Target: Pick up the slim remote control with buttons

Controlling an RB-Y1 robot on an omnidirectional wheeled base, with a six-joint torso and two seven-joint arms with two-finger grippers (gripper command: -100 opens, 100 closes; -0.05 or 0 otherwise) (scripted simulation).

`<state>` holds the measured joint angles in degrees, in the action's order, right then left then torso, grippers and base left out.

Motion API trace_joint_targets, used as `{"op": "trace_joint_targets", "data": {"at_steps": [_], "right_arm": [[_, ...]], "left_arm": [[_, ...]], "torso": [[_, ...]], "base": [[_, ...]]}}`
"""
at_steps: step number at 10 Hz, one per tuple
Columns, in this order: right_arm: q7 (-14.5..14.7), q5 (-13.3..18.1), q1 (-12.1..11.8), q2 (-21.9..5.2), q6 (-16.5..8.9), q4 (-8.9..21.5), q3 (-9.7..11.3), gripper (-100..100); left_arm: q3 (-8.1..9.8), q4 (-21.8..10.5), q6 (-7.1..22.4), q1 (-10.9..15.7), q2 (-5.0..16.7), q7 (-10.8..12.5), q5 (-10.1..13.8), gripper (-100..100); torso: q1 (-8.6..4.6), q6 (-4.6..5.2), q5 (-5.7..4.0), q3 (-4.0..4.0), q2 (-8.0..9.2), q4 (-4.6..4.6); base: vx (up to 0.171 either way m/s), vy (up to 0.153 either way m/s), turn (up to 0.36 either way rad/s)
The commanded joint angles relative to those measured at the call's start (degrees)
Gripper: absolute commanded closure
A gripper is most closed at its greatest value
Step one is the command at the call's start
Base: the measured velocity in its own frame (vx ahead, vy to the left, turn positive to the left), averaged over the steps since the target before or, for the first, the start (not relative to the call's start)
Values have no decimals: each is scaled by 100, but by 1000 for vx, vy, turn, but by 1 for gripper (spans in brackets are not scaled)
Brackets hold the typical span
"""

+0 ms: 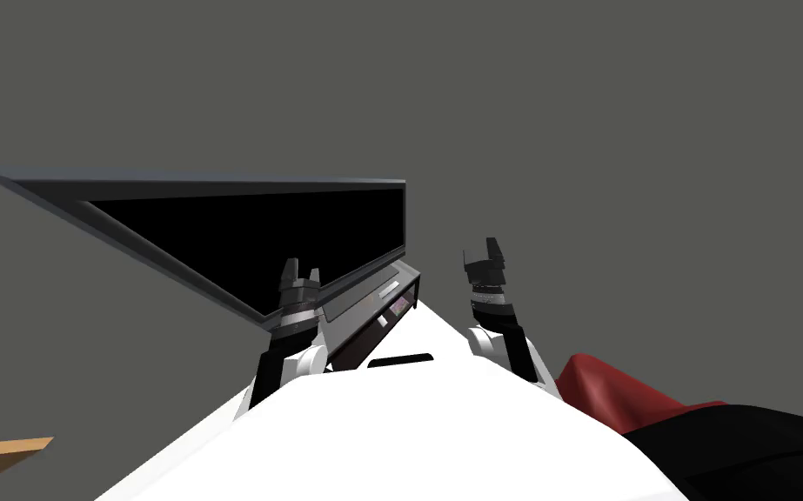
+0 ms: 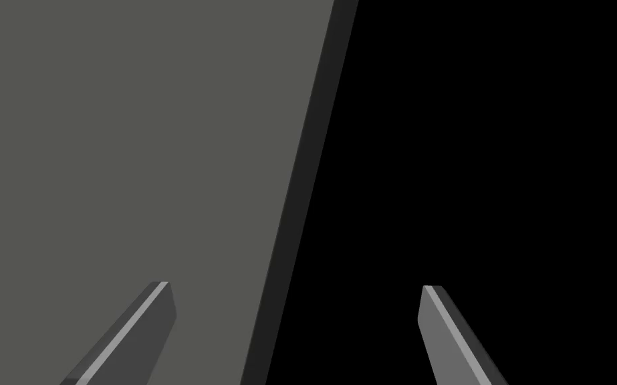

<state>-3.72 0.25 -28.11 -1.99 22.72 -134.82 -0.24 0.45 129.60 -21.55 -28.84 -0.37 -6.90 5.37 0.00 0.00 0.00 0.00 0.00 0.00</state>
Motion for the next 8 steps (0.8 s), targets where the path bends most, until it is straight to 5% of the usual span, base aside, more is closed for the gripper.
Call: {"op": "trace_joint_targets", "data": {"at_steps": [1,8], "right_arm": [[0,0,0,0,0,0,0,0],[0,0,0,1,0,0,1,0]], "left_arm": [[83,-21,177,3,180,5,14,-100],[704,-228,1384,57,747,95,128,-100]], "torso": [[0,0,0,0,0,0],[-26,2,-6,-14,-23,-6]], "base": [[25,-21,-104],[51,-56,-154]]}}
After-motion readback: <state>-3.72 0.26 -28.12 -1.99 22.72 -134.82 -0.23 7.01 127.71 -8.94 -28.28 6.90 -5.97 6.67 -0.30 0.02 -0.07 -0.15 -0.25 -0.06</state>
